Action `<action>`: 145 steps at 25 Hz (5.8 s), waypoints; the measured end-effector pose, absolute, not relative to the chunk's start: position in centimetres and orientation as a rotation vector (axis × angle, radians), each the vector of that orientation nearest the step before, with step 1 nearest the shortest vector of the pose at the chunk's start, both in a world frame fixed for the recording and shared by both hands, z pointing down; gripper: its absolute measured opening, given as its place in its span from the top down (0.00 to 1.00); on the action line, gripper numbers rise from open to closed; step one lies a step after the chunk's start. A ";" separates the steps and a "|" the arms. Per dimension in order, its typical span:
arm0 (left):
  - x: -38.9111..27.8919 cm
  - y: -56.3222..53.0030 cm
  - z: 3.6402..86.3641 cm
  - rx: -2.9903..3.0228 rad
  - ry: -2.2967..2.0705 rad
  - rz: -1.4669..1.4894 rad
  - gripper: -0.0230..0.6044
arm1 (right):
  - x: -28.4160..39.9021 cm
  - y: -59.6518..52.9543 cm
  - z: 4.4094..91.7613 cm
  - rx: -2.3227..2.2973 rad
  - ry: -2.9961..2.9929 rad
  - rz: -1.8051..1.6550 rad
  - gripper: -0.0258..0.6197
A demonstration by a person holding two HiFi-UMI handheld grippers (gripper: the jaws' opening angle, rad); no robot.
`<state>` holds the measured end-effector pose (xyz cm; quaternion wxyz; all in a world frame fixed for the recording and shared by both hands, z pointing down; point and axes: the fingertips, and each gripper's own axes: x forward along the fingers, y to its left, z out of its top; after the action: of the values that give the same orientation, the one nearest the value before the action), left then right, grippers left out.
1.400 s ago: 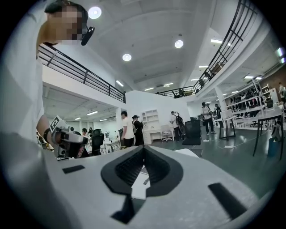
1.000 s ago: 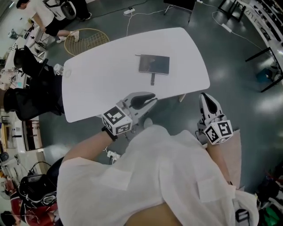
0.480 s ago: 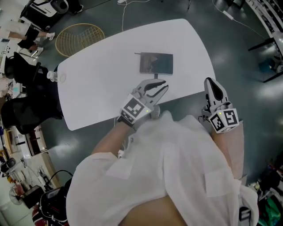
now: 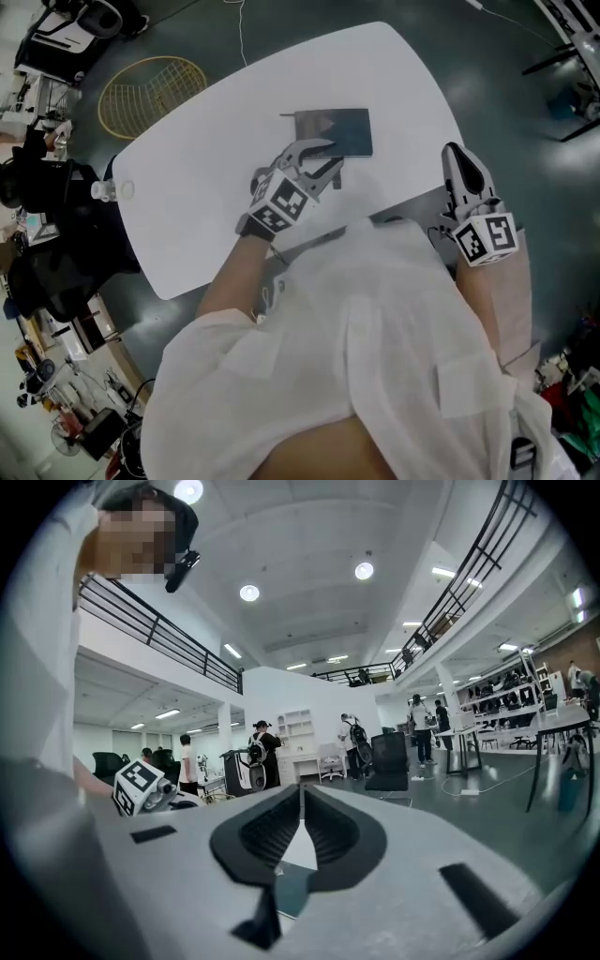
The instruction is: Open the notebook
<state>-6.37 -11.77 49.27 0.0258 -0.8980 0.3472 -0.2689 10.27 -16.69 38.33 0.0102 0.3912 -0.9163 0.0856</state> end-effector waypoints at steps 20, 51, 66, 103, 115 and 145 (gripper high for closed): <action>-5.8 -18.1 62.0 -2.750 0.707 -1.385 0.60 | 9.5 -21.8 40.5 1.160 -2.821 0.355 0.93; -5.4 -18.7 68.4 -2.435 0.470 -1.709 0.56 | 12.5 -21.9 42.7 1.289 -2.737 0.470 0.93; -6.4 -20.0 63.4 -2.441 0.698 -1.598 0.56 | 11.6 -21.3 42.4 1.244 -2.765 0.463 0.93; -7.9 -26.7 59.5 -2.542 0.797 -1.741 0.93 | 13.3 -21.8 42.5 1.255 -2.768 0.505 0.93; -9.3 -30.3 59.4 -2.419 0.733 -1.776 0.92 | 12.2 -21.9 42.5 1.210 -2.772 0.507 0.93; -11.7 -37.7 59.3 -2.561 0.866 -1.576 0.65 | 7.0 -27.8 42.1 1.066 -2.740 0.460 0.93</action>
<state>-11.66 -37.68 59.30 0.0064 -0.8184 0.2767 -0.5036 6.97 -27.75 42.08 0.0829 0.3572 -0.9175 0.1540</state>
